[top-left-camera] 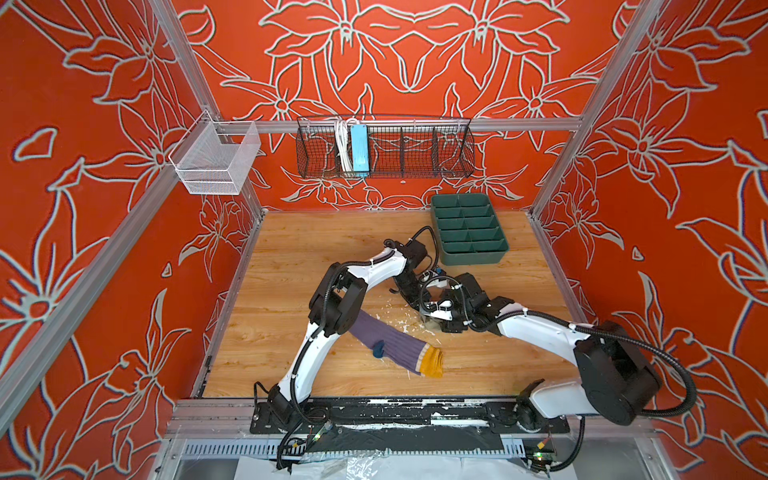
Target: Roll the socks
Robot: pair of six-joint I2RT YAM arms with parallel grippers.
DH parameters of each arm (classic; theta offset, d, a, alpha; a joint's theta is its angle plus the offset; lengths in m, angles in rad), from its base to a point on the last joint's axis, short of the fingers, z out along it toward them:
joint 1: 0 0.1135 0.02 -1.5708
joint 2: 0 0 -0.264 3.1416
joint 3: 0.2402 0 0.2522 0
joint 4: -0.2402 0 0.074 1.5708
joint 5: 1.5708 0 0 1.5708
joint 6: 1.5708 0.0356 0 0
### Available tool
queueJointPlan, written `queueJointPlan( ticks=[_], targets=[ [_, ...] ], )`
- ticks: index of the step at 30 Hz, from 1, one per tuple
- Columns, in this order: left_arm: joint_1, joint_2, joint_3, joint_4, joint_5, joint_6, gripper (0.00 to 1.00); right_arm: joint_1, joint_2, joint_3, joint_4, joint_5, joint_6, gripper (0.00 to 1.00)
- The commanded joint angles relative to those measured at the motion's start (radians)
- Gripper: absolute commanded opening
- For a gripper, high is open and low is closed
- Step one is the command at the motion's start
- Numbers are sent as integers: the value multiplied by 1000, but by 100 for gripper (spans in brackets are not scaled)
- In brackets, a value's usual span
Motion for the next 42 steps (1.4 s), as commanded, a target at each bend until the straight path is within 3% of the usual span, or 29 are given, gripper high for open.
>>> queueJointPlan(
  ticks=[1, 8, 13, 16, 18, 20, 24, 30, 38, 42],
  targets=[
    [-14, 58, -30, -134, -47, 14, 3, -5, 63, -2, 2, 35, -29, 81],
    [-14, 57, -38, -121, 1, 9, 3, 25, 188, 46, 25, 41, -30, 74],
    [-13, 62, -29, -103, 57, -3, 3, 42, 233, 61, 5, 31, -32, 64],
    [-14, 55, -26, -96, 87, -10, 3, 47, 268, 87, -36, 27, -22, 46],
    [-14, 40, -33, -90, 97, -10, 4, 48, 293, 115, -71, 37, -4, 22],
    [-14, 8, -54, -77, 113, -9, 9, 51, 314, 139, -101, 50, 23, 13],
    [-14, -113, -158, 13, 131, -10, 29, 54, 306, 141, -124, 38, 39, 0],
    [-12, -328, -330, 175, 92, -33, 49, 56, 221, 96, -149, 42, 47, 0],
    [24, -607, -584, 431, 26, -130, 53, 56, 98, 36, -184, 76, 104, 0],
    [37, -812, -776, 657, -149, -259, 53, 52, 21, 42, -218, 128, 109, 0]
  ],
)
